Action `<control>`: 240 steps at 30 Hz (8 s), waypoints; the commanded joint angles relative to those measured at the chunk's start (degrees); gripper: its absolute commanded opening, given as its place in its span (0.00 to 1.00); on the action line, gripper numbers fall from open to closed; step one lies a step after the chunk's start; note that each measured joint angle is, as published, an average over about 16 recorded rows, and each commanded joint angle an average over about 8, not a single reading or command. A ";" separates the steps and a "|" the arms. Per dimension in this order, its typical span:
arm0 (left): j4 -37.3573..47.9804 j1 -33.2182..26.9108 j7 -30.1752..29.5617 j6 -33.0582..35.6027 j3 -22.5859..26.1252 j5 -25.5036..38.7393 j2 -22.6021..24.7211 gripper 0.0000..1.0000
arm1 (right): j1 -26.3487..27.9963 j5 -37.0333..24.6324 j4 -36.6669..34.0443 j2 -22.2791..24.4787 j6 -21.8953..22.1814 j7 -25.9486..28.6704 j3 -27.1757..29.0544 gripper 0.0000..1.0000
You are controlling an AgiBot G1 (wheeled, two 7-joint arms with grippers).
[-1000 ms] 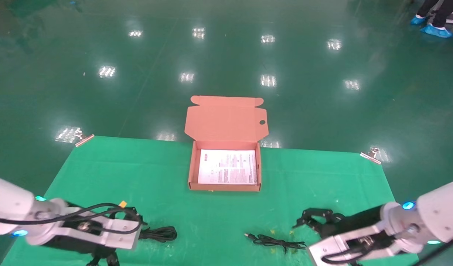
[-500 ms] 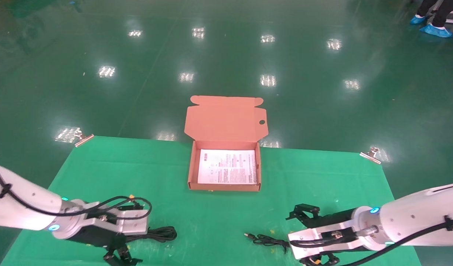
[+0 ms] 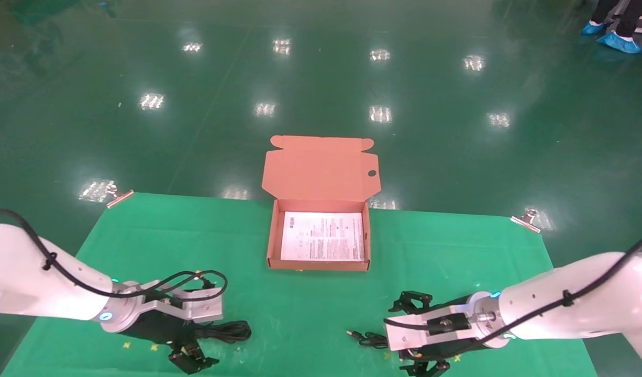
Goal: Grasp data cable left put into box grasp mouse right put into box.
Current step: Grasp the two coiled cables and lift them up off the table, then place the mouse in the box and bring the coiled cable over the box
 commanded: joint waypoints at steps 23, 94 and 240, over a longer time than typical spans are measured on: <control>15.10 -3.39 7.54 -5.76 -0.22 0.35 4.06 0.61 | 1.74 -1.98 -18.49 -6.00 4.94 -9.70 -1.44 0.66; 1.09 -10.42 6.80 -9.25 -0.90 2.06 0.69 0.00 | 12.84 2.78 -5.64 -0.77 9.42 -2.51 6.43 0.00; -1.13 -2.38 12.95 -35.35 12.02 -10.07 15.10 0.38 | 14.51 23.12 3.39 14.74 32.59 17.78 -20.91 1.00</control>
